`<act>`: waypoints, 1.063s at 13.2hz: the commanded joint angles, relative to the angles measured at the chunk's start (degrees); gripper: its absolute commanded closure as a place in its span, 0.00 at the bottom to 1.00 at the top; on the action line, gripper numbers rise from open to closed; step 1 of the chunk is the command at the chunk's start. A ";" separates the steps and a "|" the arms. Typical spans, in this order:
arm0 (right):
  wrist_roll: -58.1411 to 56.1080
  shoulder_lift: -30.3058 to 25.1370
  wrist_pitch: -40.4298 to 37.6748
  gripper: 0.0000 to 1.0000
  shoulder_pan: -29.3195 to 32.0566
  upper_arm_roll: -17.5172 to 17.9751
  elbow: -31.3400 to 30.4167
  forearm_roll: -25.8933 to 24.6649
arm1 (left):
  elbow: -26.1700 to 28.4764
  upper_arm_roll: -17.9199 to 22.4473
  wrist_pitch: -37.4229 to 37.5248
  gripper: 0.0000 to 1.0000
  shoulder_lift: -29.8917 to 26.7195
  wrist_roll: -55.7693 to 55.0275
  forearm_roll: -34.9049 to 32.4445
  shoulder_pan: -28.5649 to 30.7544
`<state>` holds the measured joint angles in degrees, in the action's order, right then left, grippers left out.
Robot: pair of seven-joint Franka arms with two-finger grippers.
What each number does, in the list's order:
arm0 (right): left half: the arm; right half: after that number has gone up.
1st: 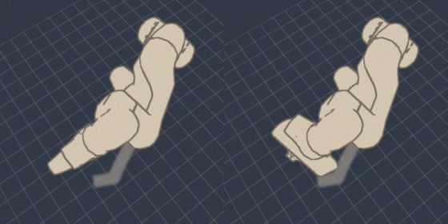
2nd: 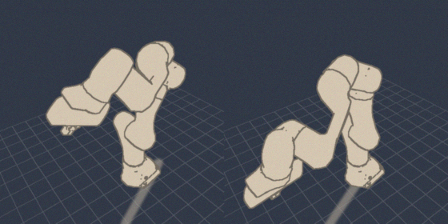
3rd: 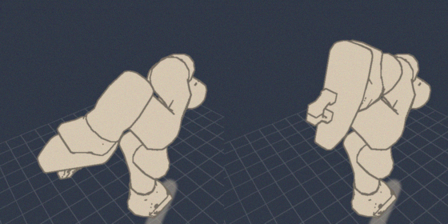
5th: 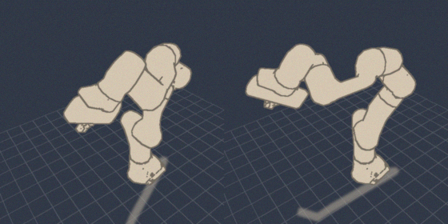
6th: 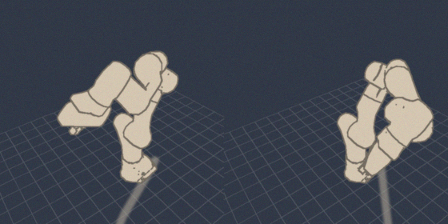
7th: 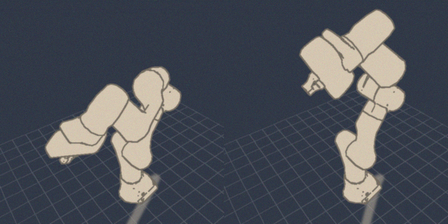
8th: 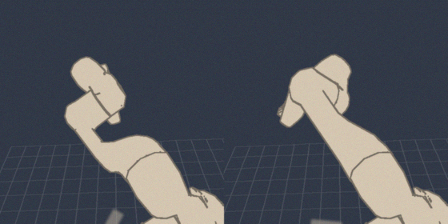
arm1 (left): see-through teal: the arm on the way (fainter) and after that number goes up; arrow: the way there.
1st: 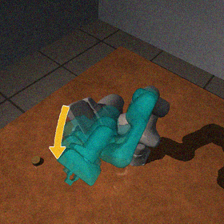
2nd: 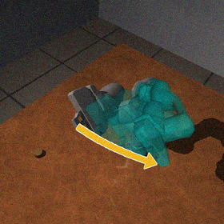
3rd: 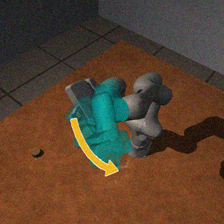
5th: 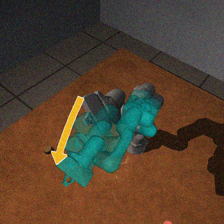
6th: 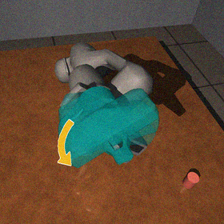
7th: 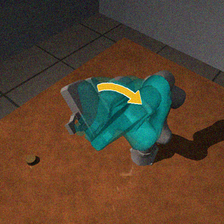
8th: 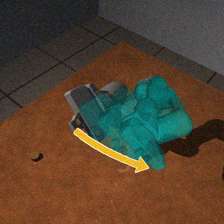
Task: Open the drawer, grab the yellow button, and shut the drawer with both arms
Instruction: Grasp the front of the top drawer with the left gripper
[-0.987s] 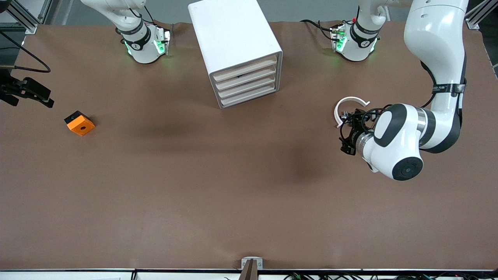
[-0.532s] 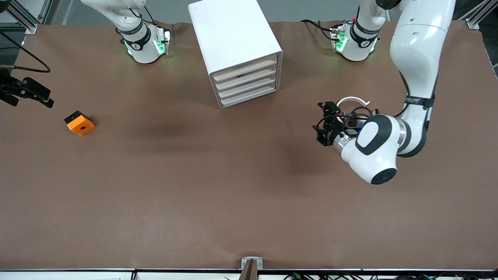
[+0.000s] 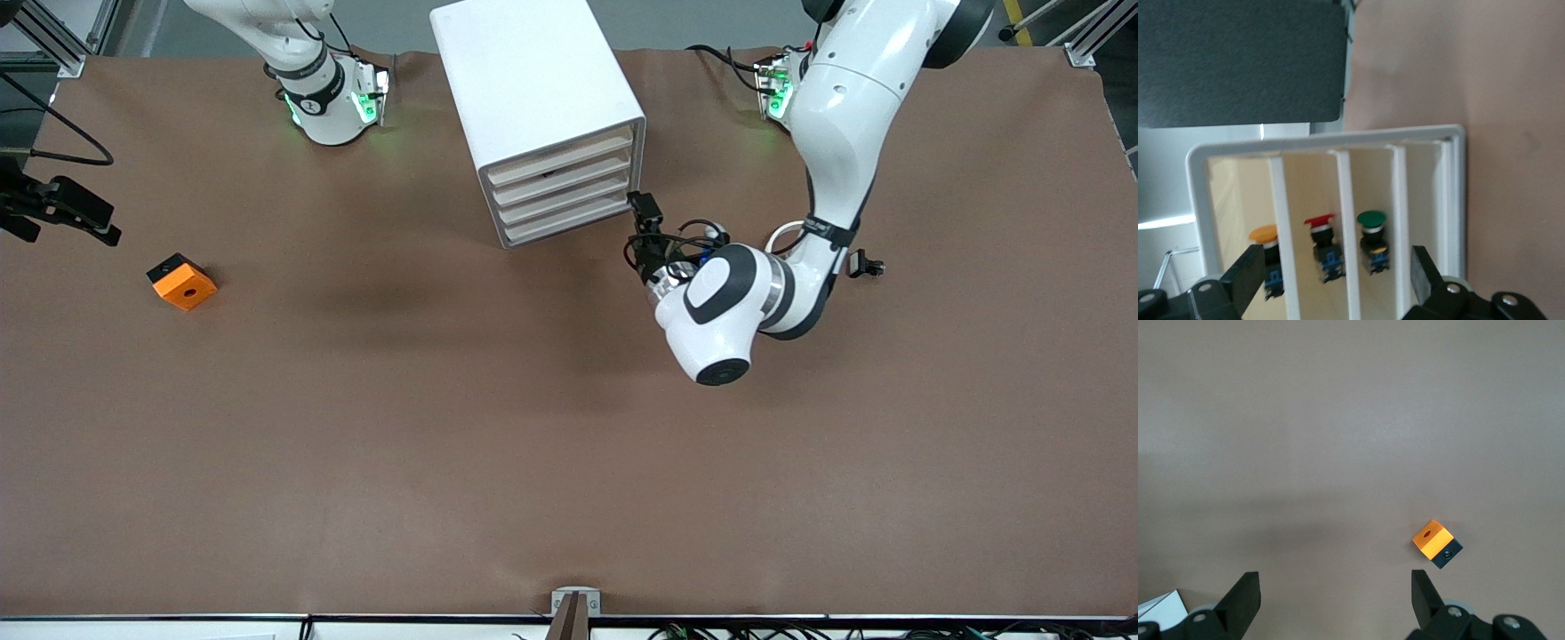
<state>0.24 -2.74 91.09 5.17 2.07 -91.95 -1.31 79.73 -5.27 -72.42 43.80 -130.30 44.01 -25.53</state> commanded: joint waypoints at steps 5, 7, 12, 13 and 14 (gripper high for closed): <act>-0.41 -0.25 -0.48 0.00 -0.16 0.39 0.80 -1.06 | -0.89 0.44 0.00 0.35 -0.03 -3.99 6.18 -2.77; -0.33 -0.25 -0.48 0.00 -0.25 0.56 1.42 -0.98 | -0.54 0.26 0.09 0.39 -0.03 -4.08 6.44 -3.21; -0.33 0.01 -0.39 0.00 -0.78 0.56 1.86 -0.80 | 1.04 -0.44 0.26 0.40 -0.30 -4.78 7.32 -7.16; -0.33 0.01 -0.39 0.00 -0.78 0.56 1.86 -0.89 | 1.39 -0.44 0.26 0.46 -0.21 -4.78 7.32 -7.95; -0.33 0.01 -0.30 0.00 -0.69 0.56 1.86 -0.97 | 1.91 -0.44 0.26 0.48 -0.21 -4.87 8.10 -8.14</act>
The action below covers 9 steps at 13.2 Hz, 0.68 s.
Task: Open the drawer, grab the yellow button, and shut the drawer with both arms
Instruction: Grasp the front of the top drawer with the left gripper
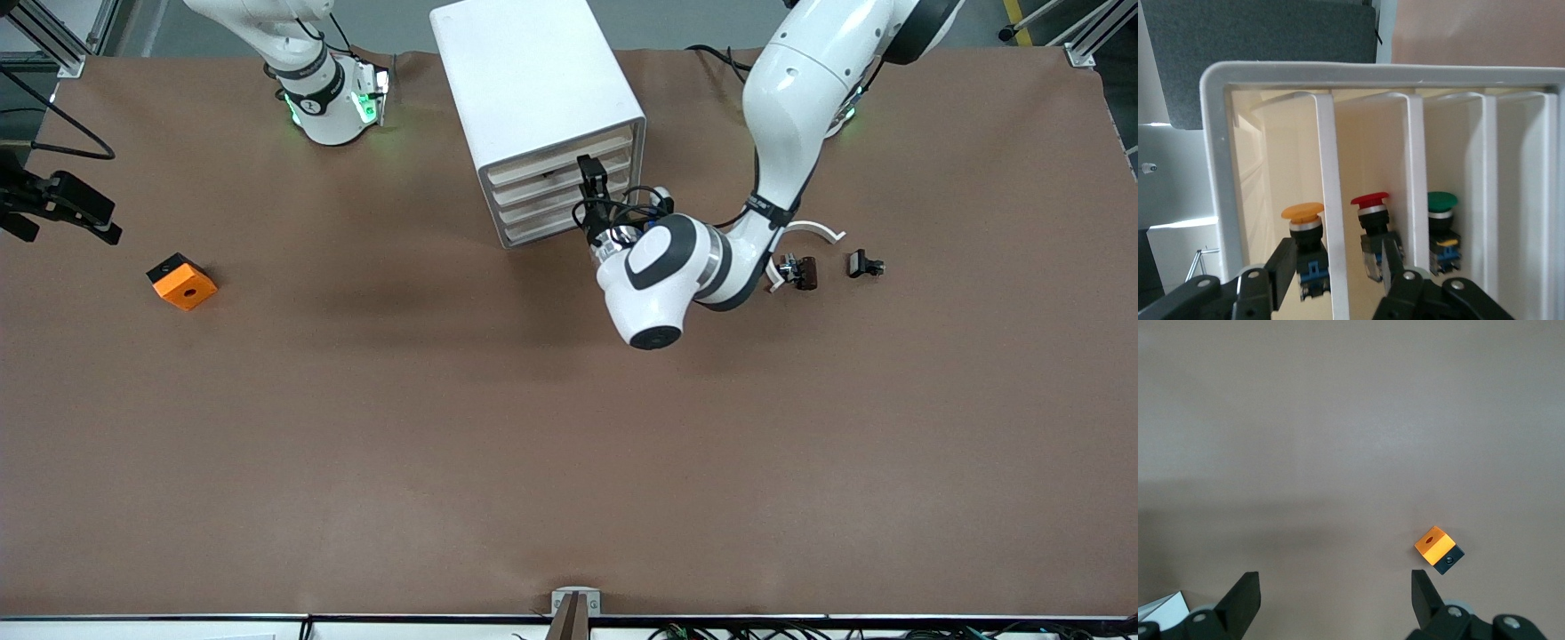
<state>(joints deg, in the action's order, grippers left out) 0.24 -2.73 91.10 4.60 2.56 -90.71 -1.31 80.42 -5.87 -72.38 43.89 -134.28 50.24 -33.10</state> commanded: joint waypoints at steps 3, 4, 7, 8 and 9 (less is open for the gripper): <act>-0.42 0.36 -0.13 0.00 0.14 -0.01 0.63 -1.15 | 2.29 0.16 0.22 0.50 -0.38 -1.33 2.50 -2.58; -0.42 0.45 -0.13 0.00 0.40 -0.01 0.54 -1.32 | 2.38 0.16 0.22 0.53 -0.38 -1.77 2.50 -3.20; -0.33 0.45 -0.13 0.00 0.41 -0.10 0.71 -1.32 | 2.29 0.34 0.04 0.79 -0.12 -1.78 2.32 -2.85; -0.33 0.45 -0.30 0.00 0.32 -0.10 1.24 -1.32 | 2.20 0.60 -0.22 0.96 -0.03 -1.78 2.32 -2.68; -0.15 0.54 -0.31 0.00 0.14 -0.10 1.50 -1.24 | 2.20 0.78 -0.22 1.00 0.05 -1.78 2.24 -2.59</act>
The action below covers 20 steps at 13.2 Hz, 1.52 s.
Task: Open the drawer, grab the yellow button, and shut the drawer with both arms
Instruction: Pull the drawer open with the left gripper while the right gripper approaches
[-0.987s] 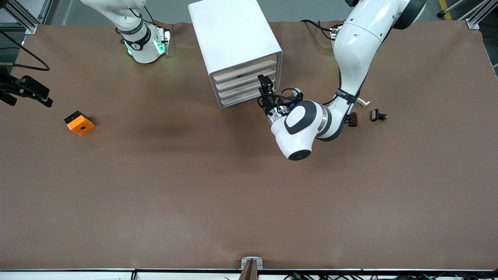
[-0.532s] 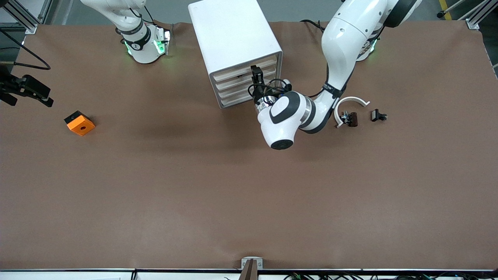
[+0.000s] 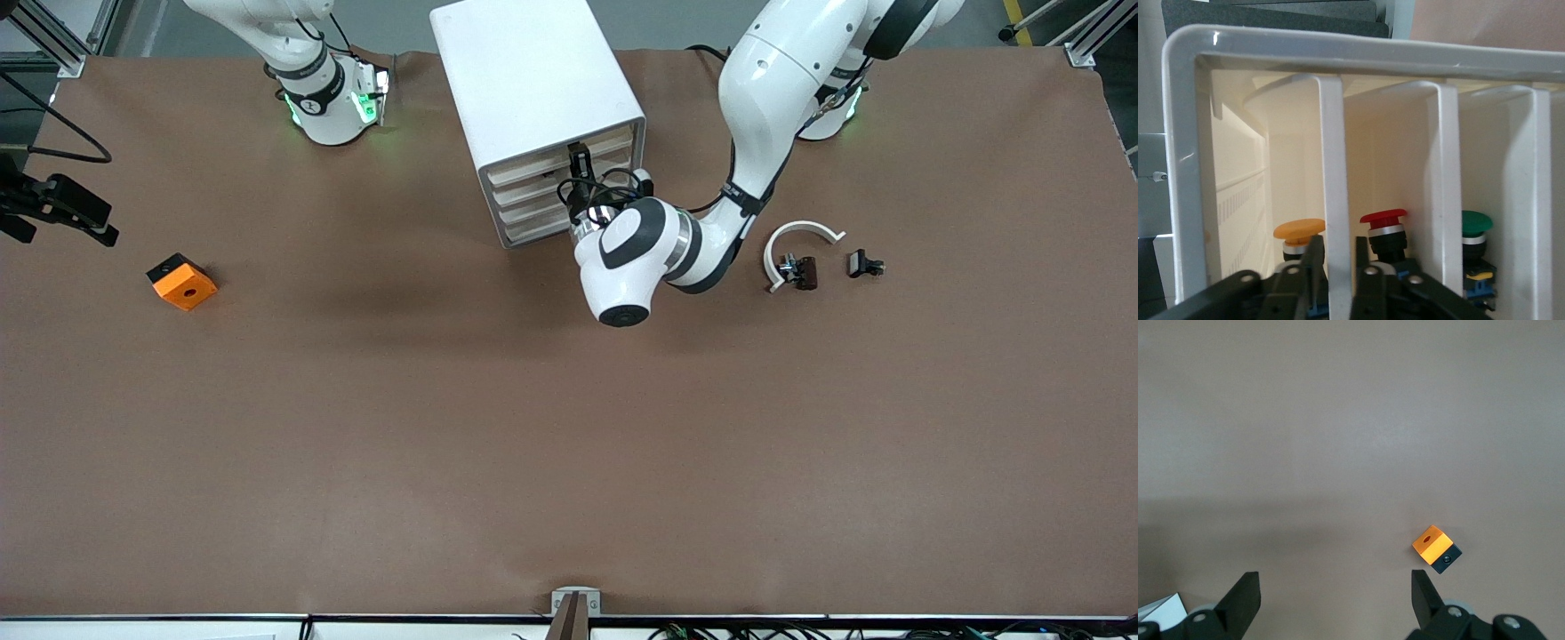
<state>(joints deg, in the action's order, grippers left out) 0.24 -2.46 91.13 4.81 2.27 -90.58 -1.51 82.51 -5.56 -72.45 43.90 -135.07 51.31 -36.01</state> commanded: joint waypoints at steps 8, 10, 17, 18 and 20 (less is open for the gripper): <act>0.55 0.35 -0.17 0.00 -0.41 0.37 1.46 -0.60 | -0.50 2.22 0.03 1.00 -0.48 -1.42 1.16 8.57; 3.43 0.43 -0.43 0.00 -2.07 0.37 1.46 -0.16 | -1.38 2.14 0.03 1.00 -0.48 -1.34 1.24 12.17; 40.31 0.61 -4.91 0.00 -18.58 0.46 2.69 -0.08 | -3.49 2.14 -0.50 0.00 -0.31 -0.72 1.95 17.12; 45.58 1.13 -4.91 0.00 -21.04 0.46 2.69 0.19 | -4.36 2.14 -0.50 0.00 -0.22 -0.98 1.95 17.38; 57.44 2.88 -4.65 0.00 -26.75 0.46 2.69 0.19 | -5.33 2.14 -0.50 0.00 -0.39 -0.64 1.95 18.34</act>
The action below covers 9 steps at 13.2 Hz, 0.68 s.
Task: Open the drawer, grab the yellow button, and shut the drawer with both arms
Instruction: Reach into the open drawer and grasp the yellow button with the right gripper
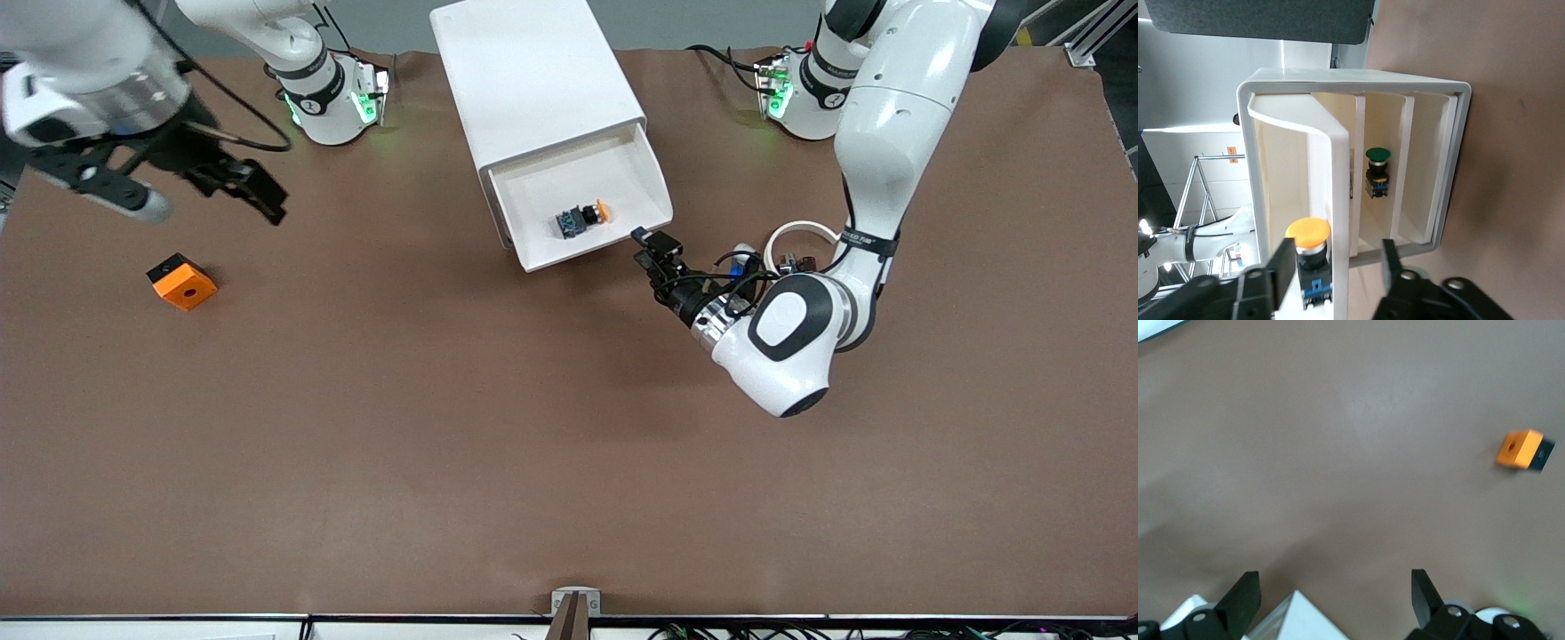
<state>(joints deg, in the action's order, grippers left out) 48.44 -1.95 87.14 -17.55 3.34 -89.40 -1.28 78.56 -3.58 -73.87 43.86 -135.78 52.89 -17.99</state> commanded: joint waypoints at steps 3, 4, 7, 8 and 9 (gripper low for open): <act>27.71 6.68 0.13 0.00 -12.40 -0.62 1.60 -0.04 | -3.67 0.42 0.92 0.00 -0.27 1.65 -0.85 2.51; 31.94 8.00 2.05 0.00 -14.86 -0.62 1.60 0.05 | -4.20 0.94 0.92 0.00 -0.44 2.88 -3.29 3.65; 44.60 12.39 9.08 0.00 -19.18 -0.62 1.69 4.07 | -6.22 1.21 0.92 0.00 -0.44 9.89 -10.85 6.46; 47.34 13.80 11.10 0.00 -20.41 -0.62 1.69 4.61 | -6.57 1.82 1.01 0.00 -0.53 13.23 -13.49 7.34; 48.93 15.21 12.86 0.00 -21.46 -0.62 1.77 4.62 | -6.58 2.17 1.10 0.00 -0.88 15.27 -16.21 7.87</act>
<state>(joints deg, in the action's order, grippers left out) 93.41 10.38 98.26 -37.37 3.37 -89.43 2.21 72.74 -2.21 -73.81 43.73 -124.33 40.74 -10.65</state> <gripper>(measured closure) 0.000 0.000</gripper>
